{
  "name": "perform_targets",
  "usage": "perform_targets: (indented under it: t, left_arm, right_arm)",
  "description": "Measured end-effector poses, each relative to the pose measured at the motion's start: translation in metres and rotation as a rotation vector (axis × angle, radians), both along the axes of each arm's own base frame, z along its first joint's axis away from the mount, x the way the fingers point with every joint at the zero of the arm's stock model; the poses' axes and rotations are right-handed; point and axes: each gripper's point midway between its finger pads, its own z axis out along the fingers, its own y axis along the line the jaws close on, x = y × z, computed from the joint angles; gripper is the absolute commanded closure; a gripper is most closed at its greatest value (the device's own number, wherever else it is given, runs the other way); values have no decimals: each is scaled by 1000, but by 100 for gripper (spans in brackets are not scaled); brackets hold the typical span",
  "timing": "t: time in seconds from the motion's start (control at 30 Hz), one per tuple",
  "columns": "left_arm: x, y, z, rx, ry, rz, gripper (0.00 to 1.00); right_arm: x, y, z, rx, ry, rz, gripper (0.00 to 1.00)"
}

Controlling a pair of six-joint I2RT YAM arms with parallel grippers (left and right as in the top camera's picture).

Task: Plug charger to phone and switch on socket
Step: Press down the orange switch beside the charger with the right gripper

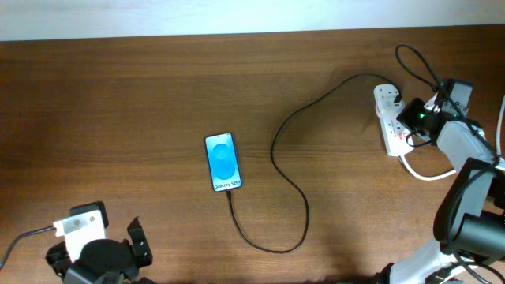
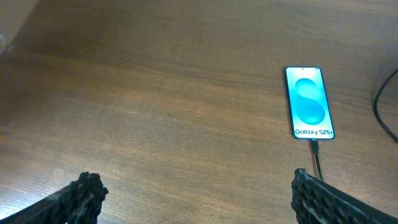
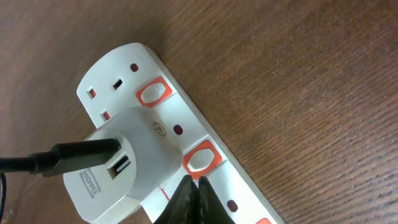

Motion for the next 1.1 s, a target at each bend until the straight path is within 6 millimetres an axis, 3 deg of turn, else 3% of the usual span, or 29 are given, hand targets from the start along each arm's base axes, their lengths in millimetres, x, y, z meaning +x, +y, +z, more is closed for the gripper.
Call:
perform_targets:
  t: [0.2, 0.33, 0.57, 1.1]
  left_arm:
    - [0, 0, 0, 0, 0, 0, 0]
    - [0, 0, 0, 0, 0, 0, 1]
    - [0, 0, 0, 0, 0, 0, 1]
    - [0, 0, 0, 0, 0, 0, 1]
  right_arm:
    - [2, -1, -1, -10, -4, 11, 96]
    - [2, 2, -19, 0, 25, 20, 96]
    - [14, 1, -12, -38, -19, 22, 96]
    - [12, 4, -19, -28, 4, 26, 96]
